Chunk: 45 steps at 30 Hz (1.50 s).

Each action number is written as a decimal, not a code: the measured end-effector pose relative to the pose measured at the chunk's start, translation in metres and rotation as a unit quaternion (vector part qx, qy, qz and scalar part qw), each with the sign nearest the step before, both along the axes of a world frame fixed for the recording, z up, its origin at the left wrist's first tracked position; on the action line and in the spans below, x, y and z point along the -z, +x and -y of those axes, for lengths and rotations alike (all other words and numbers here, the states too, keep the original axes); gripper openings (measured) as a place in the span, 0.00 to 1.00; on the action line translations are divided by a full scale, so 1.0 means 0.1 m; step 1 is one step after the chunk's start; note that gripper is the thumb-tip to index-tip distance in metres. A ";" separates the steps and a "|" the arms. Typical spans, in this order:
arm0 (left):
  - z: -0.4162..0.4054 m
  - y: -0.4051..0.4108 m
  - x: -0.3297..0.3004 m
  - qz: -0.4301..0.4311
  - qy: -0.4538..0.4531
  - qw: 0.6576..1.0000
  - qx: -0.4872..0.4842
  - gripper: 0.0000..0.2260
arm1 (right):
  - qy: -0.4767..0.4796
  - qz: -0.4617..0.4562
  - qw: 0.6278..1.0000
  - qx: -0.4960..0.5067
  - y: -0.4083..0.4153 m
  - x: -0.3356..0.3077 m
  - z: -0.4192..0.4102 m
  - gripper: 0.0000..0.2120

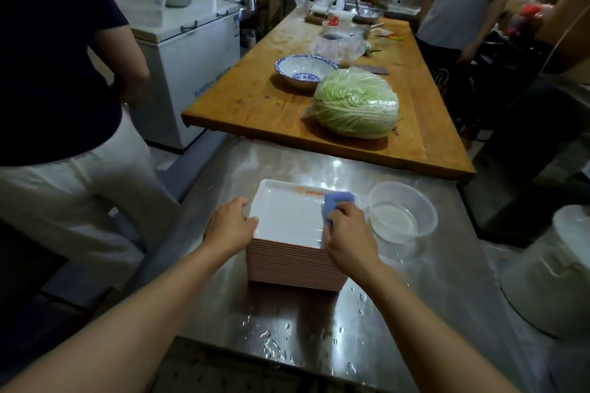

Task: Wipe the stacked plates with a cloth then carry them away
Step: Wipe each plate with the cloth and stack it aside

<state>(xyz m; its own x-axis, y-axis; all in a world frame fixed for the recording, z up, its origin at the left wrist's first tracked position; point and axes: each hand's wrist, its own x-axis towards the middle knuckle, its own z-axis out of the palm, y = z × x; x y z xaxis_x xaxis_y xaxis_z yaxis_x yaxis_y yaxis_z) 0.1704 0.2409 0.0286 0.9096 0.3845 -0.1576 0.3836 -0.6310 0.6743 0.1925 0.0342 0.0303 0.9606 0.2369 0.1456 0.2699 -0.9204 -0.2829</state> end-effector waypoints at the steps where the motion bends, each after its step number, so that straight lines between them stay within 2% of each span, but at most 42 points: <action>1: 0.01 0.02 0.01 -0.005 -0.001 1.000 0.002 0.21 | -0.012 0.005 1.000 0.017 0.03 0.03 0.01 0.13; 4: -0.02 0.07 0.05 -0.002 -0.016 1.000 0.007 0.16 | 0.017 -0.003 0.998 0.064 0.13 0.08 0.00 0.14; 7: -0.09 0.11 0.10 0.006 -0.051 0.999 0.013 0.18 | 0.015 0.020 0.997 0.068 0.26 0.09 -0.07 0.14; 9: -0.12 0.12 0.15 0.012 -0.075 0.997 0.019 0.19 | 0.076 0.022 0.994 0.070 0.33 0.06 -0.15 0.10; 12: -0.14 0.13 0.20 0.022 -0.079 0.996 0.033 0.21 | 0.139 0.011 0.990 0.015 0.35 0.06 -0.37 0.06; 18: -0.18 0.13 0.22 0.018 -0.093 0.994 0.056 0.15 | 0.157 -0.016 0.982 -0.102 0.31 0.05 -1.03 0.05; 20: -0.18 0.12 0.22 0.011 -0.104 0.992 0.066 0.13 | 0.179 -0.035 0.978 -0.097 0.33 0.00 -1.12 0.06; 25: -0.22 0.04 0.21 -0.017 -0.212 0.975 0.064 0.22 | 0.193 -0.157 0.966 -0.067 0.18 -0.15 -0.99 0.17; 29: -0.24 0.03 0.18 -0.030 -0.271 0.960 0.057 0.24 | 0.175 -0.186 0.960 -0.115 -0.08 -0.21 -0.86 0.13; 31: -0.24 0.03 0.17 -0.033 -0.279 0.958 0.046 0.25 | 0.149 -0.160 0.966 -0.142 -0.18 -0.19 -0.83 0.11; 34: -0.21 0.05 0.17 -0.032 -0.266 0.963 0.027 0.23 | 0.091 -0.114 0.976 -0.160 -0.28 -0.11 -0.80 0.17; 36: -0.16 0.09 0.19 -0.023 -0.244 0.970 0.011 0.21 | 0.047 -0.079 0.983 -0.161 -0.32 -0.08 -0.72 0.16; 39: -0.09 0.09 0.21 0.008 -0.175 0.985 0.006 0.17 | -0.005 -0.046 0.990 -0.133 -0.35 -0.07 -0.48 0.14; 42: -0.06 0.07 0.21 0.026 -0.102 0.994 0.026 0.18 | -0.073 -0.032 0.995 -0.058 -0.36 -0.08 -0.15 0.12; 45: -0.07 0.10 0.23 0.031 -0.067 0.997 0.029 0.15 | -0.142 -0.027 0.990 0.005 -0.32 -0.09 0.08 0.12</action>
